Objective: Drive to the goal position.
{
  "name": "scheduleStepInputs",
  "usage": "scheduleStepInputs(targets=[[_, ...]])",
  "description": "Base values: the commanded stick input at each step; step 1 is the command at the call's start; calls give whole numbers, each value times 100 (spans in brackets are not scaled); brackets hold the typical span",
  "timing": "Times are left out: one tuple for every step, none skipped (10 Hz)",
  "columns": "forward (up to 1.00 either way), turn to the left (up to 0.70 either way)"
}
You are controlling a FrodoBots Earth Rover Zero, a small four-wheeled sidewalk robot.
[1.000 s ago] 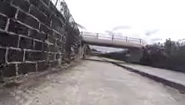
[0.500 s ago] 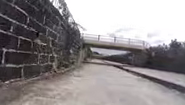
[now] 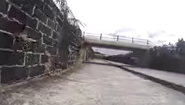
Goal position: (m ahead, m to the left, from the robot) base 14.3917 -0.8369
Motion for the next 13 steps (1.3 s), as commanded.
scheduleStepInputs(targets=[[100,0],[100,0],[100,0],[100,0],[100,-5],[100,-15],[100,-25],[100,-27],[100,-27],[100,0],[100,0],[100,0],[100,0]])
